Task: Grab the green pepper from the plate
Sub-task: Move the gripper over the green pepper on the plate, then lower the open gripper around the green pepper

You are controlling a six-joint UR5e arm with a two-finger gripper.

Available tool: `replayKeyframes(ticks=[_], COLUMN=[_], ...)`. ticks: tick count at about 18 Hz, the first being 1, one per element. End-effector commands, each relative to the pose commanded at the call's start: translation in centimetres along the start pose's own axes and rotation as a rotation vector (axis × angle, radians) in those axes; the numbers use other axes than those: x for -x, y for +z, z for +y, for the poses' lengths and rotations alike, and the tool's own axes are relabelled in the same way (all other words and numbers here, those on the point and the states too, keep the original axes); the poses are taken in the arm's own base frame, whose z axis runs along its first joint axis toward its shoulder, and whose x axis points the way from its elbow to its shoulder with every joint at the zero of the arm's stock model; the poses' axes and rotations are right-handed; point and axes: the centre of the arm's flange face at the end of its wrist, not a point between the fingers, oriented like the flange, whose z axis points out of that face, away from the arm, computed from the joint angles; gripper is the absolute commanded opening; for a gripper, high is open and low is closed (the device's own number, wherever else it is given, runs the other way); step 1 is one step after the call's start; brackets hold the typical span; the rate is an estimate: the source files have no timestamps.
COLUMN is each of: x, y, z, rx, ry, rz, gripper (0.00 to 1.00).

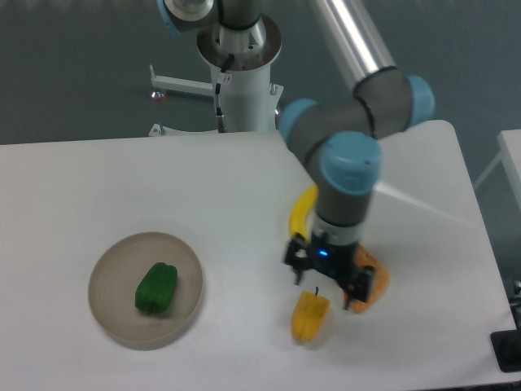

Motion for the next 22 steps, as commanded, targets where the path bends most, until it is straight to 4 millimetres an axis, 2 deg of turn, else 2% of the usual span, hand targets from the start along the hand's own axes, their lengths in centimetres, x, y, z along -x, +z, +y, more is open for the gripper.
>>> replayKeyframes(ticks=[3,7,9,13,22], x=[-5.6,-11.1,-12.9,-15.4,-16.4], y=[2.1,4.5,5.5,6.7,8.8], z=[-0.6,-1.2,-1.2,-1.0,-0.6], rx=[0.034,0.034,0.040,0.052,0.046], ry=[-0.069,-0.122,-0.136,-0.129,-0.119], rz=[0.041,0.058,0.064,0.075,0.072], gripper=[1.00,1.00,1.00,1.00,1.00])
